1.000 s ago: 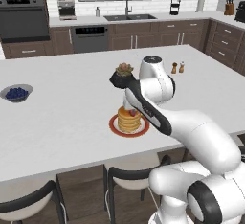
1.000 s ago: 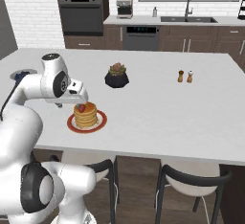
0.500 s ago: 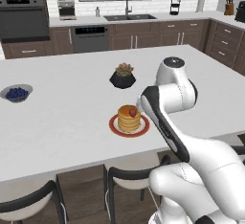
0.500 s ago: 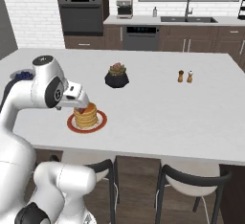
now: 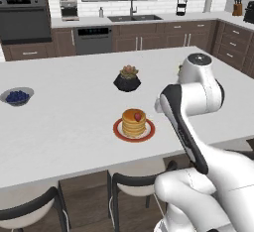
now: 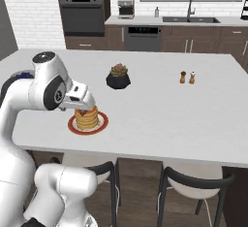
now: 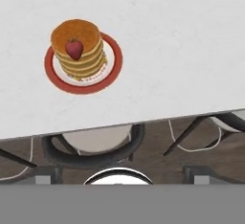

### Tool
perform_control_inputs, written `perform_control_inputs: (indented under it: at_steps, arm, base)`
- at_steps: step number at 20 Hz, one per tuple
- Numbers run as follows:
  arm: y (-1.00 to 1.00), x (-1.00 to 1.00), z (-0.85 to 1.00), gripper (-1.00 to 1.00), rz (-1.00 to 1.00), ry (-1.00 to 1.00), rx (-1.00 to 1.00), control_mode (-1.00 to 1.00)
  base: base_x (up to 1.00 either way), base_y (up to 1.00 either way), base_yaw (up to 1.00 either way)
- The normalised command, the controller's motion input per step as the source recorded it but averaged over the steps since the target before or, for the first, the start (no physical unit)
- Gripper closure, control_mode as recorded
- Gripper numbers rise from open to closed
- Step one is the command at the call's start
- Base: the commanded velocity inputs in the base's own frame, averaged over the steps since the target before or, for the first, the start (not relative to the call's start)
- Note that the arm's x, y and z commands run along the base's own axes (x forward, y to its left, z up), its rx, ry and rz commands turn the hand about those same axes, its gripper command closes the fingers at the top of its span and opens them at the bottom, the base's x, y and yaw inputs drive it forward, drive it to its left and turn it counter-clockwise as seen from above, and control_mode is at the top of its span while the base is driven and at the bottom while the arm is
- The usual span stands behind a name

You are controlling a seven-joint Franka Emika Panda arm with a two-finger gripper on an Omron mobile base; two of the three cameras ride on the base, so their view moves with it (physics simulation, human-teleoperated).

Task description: Take the strawberry from the fridge and place it on top of the pancake, located on the dining counter.

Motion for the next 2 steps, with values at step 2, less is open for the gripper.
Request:
perform_control_inputs:
  at_steps: [2]
  arm:
    - [-0.15, -0.53, 0.0, -1.0, -0.05, 0.0, 0.0, -1.0]
  base:
    - [0.0, 0.0, 0.0]
